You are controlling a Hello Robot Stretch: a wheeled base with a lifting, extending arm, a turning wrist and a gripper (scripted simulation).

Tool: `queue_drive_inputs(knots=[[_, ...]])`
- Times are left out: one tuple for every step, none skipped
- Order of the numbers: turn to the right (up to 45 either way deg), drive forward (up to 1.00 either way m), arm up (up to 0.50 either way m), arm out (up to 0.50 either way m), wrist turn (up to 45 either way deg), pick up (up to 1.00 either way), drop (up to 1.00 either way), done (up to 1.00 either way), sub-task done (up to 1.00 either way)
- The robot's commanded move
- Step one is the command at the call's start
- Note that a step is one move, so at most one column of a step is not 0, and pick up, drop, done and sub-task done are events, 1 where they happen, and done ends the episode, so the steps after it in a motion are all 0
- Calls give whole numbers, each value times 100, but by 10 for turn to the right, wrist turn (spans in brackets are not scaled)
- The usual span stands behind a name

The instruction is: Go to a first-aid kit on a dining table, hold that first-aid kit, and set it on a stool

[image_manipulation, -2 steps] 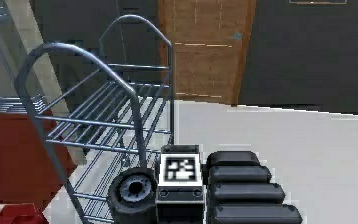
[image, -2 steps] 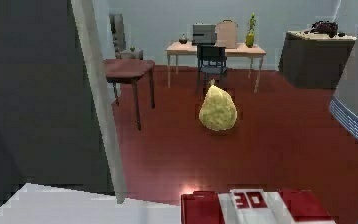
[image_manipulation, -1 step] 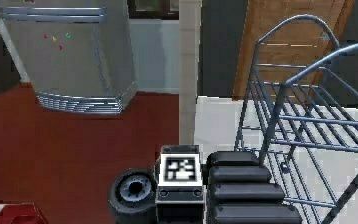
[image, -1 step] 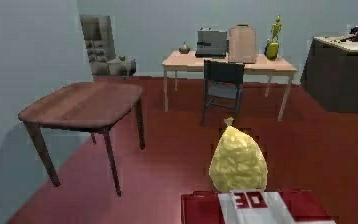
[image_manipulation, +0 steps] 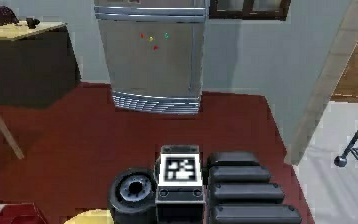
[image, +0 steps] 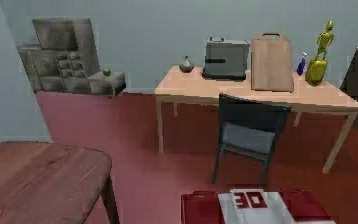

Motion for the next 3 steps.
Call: queue_drive_inputs(knots=[[-30, 0, 0, 0, 0, 0, 0, 0, 0], [0, 85, 0, 0, 0, 0, 0, 0, 0], [-180, 0, 0, 0, 0, 0, 0, 0, 0]])
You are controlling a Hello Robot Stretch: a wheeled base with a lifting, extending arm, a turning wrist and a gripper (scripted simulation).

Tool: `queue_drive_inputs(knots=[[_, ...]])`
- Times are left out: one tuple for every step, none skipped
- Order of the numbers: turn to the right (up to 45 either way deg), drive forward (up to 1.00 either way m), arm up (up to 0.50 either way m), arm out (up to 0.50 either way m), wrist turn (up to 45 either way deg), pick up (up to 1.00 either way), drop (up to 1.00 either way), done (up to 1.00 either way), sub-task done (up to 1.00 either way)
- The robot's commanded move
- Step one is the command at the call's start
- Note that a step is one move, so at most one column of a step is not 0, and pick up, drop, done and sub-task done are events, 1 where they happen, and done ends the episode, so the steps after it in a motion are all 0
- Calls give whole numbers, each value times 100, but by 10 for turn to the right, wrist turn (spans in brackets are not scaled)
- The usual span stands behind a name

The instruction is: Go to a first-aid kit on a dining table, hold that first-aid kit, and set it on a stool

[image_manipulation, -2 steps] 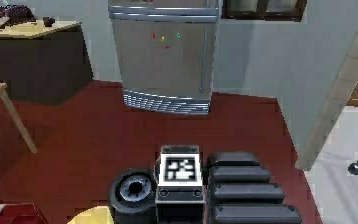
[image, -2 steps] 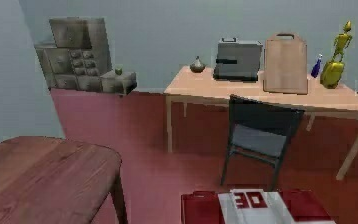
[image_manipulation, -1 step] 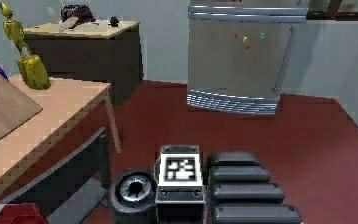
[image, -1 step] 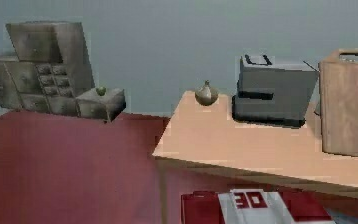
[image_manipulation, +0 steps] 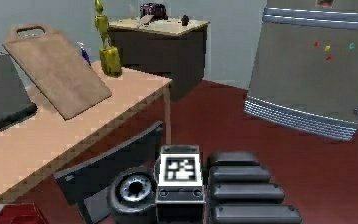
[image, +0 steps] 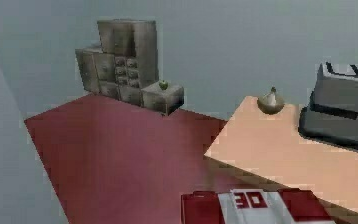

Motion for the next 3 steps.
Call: queue_drive_inputs(knots=[[0, 35, 0, 0, 0, 0, 0, 0, 0], [-450, 0, 0, 0, 0, 0, 0, 0, 0], [-180, 0, 0, 0, 0, 0, 0, 0, 0]])
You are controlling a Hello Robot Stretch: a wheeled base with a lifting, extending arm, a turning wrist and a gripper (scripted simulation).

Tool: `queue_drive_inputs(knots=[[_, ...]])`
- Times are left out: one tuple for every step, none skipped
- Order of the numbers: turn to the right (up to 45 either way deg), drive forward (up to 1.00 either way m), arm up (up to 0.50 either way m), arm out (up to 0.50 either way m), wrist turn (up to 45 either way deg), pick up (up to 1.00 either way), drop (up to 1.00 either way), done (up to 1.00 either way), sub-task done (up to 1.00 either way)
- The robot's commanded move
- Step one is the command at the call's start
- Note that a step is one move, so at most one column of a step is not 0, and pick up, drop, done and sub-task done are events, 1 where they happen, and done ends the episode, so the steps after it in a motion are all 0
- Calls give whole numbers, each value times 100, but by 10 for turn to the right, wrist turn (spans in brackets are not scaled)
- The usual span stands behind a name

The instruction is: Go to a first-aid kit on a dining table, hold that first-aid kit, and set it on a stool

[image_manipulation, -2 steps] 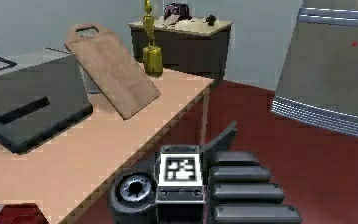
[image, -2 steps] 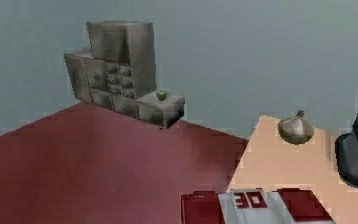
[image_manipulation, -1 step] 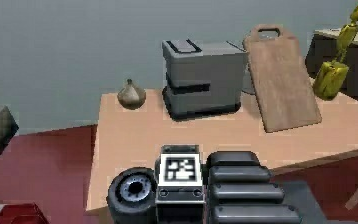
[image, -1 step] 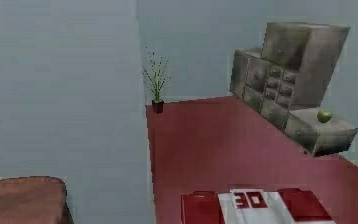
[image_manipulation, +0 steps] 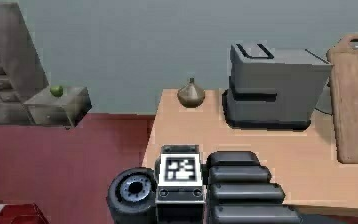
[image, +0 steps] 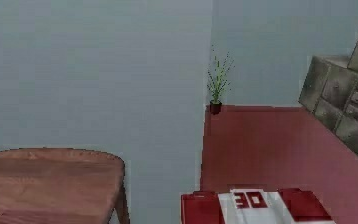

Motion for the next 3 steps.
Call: queue_drive_inputs(knots=[[0, 45, 0, 0, 0, 0, 0, 0, 0], [-450, 0, 0, 0, 0, 0, 0, 0, 0], [-450, 0, 0, 0, 0, 0, 0, 0, 0]])
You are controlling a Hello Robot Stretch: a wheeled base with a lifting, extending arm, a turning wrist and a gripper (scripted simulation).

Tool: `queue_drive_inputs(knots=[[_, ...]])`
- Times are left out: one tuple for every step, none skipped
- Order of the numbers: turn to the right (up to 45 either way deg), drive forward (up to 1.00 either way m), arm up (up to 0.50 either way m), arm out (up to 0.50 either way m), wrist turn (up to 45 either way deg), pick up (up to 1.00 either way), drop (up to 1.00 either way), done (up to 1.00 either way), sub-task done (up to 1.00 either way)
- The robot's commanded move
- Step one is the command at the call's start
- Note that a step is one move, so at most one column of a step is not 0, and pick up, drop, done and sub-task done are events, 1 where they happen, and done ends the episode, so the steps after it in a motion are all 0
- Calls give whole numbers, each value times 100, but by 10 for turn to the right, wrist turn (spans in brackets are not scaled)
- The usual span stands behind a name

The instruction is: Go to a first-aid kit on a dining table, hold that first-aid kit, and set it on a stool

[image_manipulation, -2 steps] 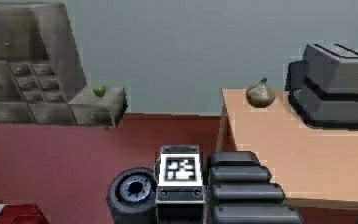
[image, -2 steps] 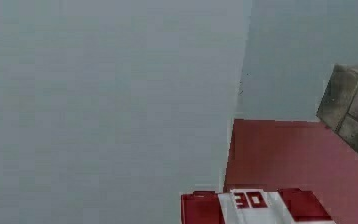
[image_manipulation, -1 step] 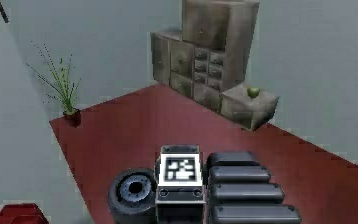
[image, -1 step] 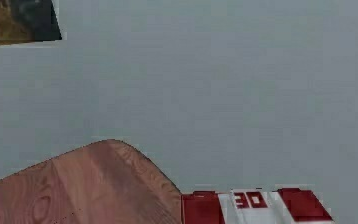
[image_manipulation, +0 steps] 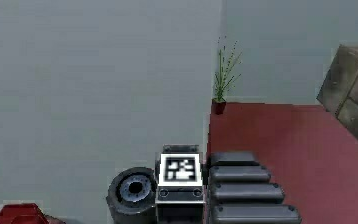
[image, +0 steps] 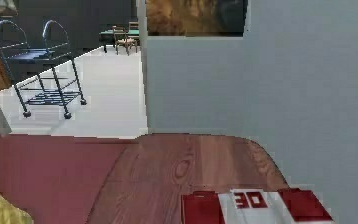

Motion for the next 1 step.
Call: queue_drive_inputs(knots=[[-450, 0, 0, 0, 0, 0, 0, 0, 0]])
